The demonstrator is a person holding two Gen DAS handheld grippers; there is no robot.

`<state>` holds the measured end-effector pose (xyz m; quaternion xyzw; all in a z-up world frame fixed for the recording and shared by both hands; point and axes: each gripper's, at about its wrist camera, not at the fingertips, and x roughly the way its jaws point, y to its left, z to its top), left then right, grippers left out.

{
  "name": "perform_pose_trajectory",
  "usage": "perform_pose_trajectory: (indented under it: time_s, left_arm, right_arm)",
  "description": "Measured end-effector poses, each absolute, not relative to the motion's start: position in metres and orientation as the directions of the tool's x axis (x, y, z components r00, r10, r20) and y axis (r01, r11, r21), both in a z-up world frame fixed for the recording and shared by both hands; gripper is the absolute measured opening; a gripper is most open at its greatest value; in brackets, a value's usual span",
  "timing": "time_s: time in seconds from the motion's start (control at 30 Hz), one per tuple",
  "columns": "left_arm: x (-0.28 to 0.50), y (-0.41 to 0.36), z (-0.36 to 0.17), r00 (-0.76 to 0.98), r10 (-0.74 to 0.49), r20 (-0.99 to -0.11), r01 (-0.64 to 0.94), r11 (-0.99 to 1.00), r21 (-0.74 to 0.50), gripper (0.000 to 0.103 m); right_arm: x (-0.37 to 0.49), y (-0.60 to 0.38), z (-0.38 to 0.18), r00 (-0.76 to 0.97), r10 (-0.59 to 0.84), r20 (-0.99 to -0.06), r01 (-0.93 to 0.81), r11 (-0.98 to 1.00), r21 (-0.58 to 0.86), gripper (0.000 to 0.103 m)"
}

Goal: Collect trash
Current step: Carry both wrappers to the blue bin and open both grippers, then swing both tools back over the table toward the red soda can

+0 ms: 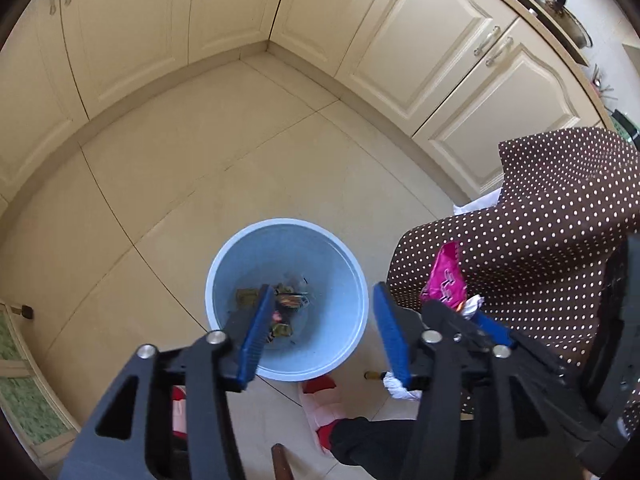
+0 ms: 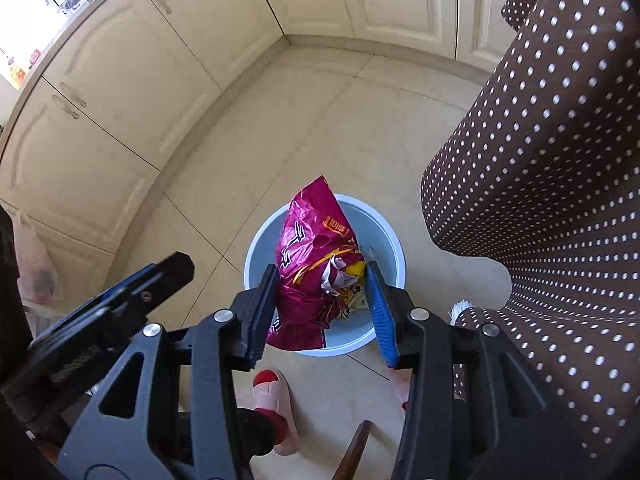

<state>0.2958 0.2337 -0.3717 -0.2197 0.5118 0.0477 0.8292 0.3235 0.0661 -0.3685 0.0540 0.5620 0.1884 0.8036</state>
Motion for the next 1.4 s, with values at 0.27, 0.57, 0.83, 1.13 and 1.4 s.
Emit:
perform_pose_trajectory:
  time_s: [0.27,0.57,0.83,1.13,1.4]
  left_arm:
    - [0.296,0.24,-0.382,0.441,-0.139,-0.887,-0.342,0.887,-0.309,0.054]
    - [0.295,0.248,-0.384,0.44,-0.135,-0.888,-0.369,0.874,-0.316,0.054]
    - [0.292,0.251,-0.381,0.45,-0.13,-0.884,-0.378,0.869,-0.32,0.057]
    - [0.286,0.258,-0.376,0.462,-0.124,-0.878,-0.382,0.865,-0.324,0.062]
    - [0.275,0.254,-0.36,0.49,-0.085,-0.868,-0.37,0.881,-0.294,0.064]
  right_arm:
    - [0.326,0.076,-0.377,0.276,0.356,-0.893,-0.237,0.925,0.296,0.043]
    - [0.331,0.083,-0.38,0.28,0.36,-0.89,-0.243,0.923,0.297,0.044]
    - [0.335,0.092,-0.377,0.308,0.369,-0.877,-0.257,0.92,0.297,0.045]
    - [0.337,0.094,-0.369,0.342,0.367,-0.865,-0.258,0.922,0.289,0.049]
    - [0.324,0.076,-0.346,0.394,0.345,-0.852,-0.268,0.93,0.253,0.049]
